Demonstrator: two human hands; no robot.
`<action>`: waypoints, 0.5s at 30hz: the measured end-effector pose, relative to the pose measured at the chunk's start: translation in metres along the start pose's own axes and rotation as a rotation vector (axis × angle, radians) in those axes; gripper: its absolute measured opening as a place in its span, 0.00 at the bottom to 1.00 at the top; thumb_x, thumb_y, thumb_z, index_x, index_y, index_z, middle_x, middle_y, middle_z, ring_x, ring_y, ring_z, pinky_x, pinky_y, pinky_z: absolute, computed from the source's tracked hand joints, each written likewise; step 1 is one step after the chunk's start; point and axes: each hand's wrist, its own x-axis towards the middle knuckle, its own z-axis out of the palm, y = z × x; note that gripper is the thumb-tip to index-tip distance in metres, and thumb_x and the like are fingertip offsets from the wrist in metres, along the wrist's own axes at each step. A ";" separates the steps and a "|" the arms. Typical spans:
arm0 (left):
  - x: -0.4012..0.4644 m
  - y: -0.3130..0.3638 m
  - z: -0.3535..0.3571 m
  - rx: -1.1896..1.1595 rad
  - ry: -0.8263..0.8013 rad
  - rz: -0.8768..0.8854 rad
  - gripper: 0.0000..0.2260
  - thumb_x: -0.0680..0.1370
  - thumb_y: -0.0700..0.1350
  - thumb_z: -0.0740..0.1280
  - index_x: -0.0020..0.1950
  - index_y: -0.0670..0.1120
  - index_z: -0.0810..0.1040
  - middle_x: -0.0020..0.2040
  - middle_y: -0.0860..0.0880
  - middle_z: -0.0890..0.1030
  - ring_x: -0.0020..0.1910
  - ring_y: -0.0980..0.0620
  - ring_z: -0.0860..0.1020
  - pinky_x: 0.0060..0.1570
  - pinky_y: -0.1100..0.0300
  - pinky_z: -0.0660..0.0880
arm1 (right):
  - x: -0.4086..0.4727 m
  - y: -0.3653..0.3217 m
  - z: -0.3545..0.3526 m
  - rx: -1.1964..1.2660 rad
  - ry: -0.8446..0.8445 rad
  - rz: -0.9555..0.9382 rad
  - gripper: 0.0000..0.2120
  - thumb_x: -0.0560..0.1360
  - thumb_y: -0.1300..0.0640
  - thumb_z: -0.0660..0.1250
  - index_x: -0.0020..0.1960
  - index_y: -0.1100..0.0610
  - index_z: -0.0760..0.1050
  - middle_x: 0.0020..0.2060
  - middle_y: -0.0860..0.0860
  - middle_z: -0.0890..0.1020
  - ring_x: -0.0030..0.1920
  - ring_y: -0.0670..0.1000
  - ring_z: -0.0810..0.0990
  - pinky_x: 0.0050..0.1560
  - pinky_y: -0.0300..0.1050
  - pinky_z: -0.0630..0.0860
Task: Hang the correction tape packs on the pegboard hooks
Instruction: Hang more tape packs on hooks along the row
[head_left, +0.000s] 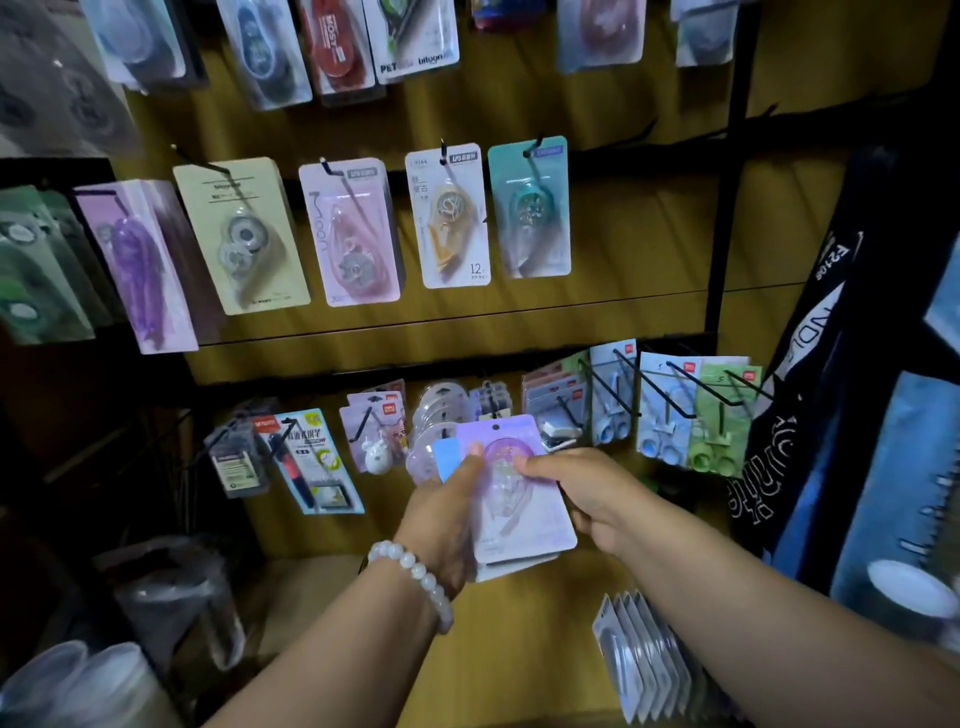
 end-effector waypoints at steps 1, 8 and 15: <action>0.000 0.000 -0.001 -0.016 0.000 -0.028 0.20 0.78 0.56 0.66 0.57 0.40 0.80 0.47 0.38 0.86 0.42 0.38 0.85 0.39 0.44 0.82 | 0.000 -0.001 -0.001 0.038 -0.002 0.004 0.08 0.73 0.59 0.71 0.47 0.65 0.80 0.45 0.61 0.85 0.41 0.58 0.84 0.40 0.45 0.78; 0.009 0.000 -0.019 0.171 0.026 0.130 0.10 0.77 0.38 0.69 0.58 0.38 0.78 0.47 0.37 0.85 0.41 0.39 0.84 0.38 0.50 0.81 | -0.002 -0.026 -0.018 0.089 0.087 -0.165 0.07 0.74 0.58 0.70 0.42 0.60 0.76 0.42 0.60 0.82 0.42 0.58 0.81 0.43 0.47 0.75; 0.021 -0.001 -0.028 0.278 0.113 0.276 0.08 0.75 0.34 0.70 0.54 0.39 0.80 0.45 0.38 0.85 0.45 0.37 0.83 0.50 0.42 0.80 | -0.013 -0.108 -0.023 0.230 0.127 -0.522 0.07 0.74 0.58 0.70 0.40 0.58 0.75 0.38 0.57 0.81 0.41 0.56 0.79 0.45 0.49 0.72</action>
